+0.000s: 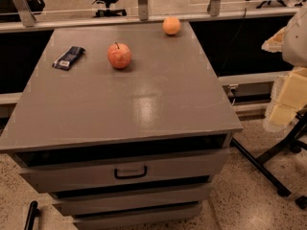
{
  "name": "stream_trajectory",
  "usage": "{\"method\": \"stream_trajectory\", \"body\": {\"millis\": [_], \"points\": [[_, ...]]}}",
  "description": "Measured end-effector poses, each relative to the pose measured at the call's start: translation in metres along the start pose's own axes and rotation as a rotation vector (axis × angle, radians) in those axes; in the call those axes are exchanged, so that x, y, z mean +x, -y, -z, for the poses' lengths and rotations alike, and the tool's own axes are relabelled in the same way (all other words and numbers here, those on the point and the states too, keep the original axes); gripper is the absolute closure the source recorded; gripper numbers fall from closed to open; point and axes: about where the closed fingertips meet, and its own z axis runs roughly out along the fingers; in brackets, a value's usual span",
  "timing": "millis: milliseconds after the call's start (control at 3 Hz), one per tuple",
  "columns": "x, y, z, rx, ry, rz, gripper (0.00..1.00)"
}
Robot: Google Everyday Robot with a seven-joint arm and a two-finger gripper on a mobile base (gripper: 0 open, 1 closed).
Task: Move orange near apple
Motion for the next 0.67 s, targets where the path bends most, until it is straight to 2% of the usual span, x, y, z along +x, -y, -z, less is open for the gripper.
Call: {"method": "stream_trajectory", "body": {"millis": [333, 667], "points": [[0.000, 0.000, 0.000, 0.000, 0.000, 0.000, 0.00], [-0.017, 0.024, -0.006, 0.024, 0.045, 0.029, 0.00]]}}
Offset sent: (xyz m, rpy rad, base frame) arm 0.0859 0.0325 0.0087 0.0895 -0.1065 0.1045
